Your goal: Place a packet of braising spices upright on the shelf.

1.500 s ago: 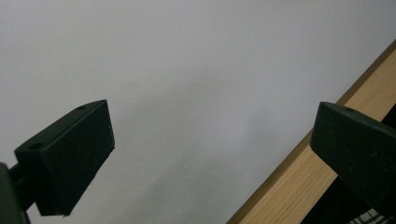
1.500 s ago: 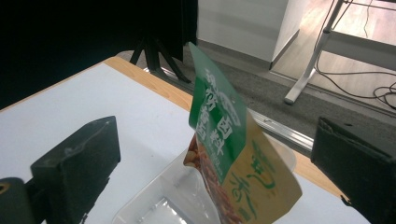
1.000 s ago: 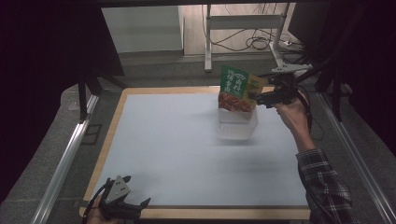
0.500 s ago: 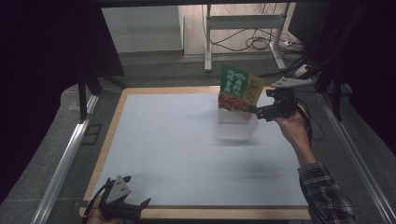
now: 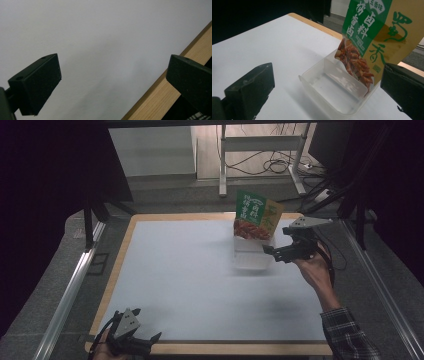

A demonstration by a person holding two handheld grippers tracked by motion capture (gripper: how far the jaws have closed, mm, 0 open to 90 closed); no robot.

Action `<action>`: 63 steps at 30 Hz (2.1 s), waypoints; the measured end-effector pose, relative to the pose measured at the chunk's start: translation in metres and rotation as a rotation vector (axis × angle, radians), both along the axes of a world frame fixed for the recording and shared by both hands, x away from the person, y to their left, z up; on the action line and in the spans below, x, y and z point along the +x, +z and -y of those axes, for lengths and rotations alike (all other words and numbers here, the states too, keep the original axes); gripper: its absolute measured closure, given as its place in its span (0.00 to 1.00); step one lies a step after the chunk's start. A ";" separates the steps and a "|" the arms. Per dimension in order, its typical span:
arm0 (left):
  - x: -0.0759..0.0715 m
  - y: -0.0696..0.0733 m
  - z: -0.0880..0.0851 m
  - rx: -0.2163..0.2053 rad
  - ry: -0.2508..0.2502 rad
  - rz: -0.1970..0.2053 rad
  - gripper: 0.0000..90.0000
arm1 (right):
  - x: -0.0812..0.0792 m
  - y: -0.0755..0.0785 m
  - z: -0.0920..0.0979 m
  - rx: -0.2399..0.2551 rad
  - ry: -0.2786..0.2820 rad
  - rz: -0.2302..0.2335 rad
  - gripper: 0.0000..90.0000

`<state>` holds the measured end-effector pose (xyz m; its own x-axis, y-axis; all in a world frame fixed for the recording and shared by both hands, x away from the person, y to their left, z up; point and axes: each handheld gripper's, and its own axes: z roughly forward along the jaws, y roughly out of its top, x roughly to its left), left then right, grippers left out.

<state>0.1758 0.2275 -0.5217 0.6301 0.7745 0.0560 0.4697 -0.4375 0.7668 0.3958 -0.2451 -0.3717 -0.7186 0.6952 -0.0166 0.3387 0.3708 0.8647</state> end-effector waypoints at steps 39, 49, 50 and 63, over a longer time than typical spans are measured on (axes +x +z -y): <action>0.000 0.000 0.001 0.008 -0.001 0.001 0.00 | -0.071 -0.031 0.008 -0.010 0.038 -0.054 0.00; 0.000 0.000 0.002 0.017 -0.008 0.003 0.00 | -0.089 -0.042 0.008 -0.027 0.044 -0.057 0.00; -0.001 0.000 0.002 0.018 -0.008 0.003 0.00 | -0.091 -0.043 0.008 -0.033 0.044 -0.056 0.00; -0.001 -0.001 0.003 0.028 -0.010 0.007 0.01 | -0.115 -0.060 0.016 -0.036 0.010 -0.049 0.00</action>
